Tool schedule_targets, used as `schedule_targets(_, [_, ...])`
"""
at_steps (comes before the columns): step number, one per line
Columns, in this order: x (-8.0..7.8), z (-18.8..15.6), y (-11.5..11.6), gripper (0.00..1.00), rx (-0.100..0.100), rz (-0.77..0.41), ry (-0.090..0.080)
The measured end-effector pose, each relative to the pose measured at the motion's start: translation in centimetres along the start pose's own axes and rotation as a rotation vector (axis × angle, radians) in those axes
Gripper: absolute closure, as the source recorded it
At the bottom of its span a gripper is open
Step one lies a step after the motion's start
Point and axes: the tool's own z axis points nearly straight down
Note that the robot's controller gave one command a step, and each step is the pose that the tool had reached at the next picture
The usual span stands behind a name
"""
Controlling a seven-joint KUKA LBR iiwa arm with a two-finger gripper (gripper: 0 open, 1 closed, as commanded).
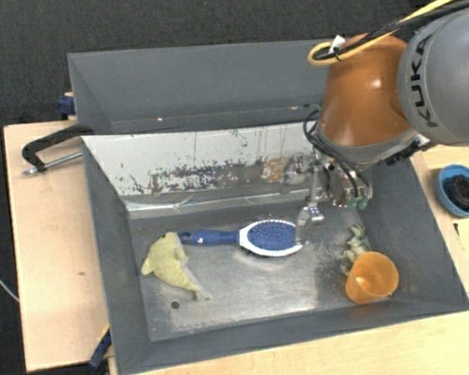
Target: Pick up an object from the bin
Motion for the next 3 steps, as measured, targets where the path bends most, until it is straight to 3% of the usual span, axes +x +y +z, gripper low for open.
schedule_targets(1, [1.2,8.3,6.2,0.0,-0.001,-0.212,-0.001])
schedule_targets(2, [1.1,8.1,6.1,1.0,-0.001,-0.21,-0.006])
schedule_targets(3, [0.9,-6.0,3.5,1.0,0.001,-0.274,-0.012])
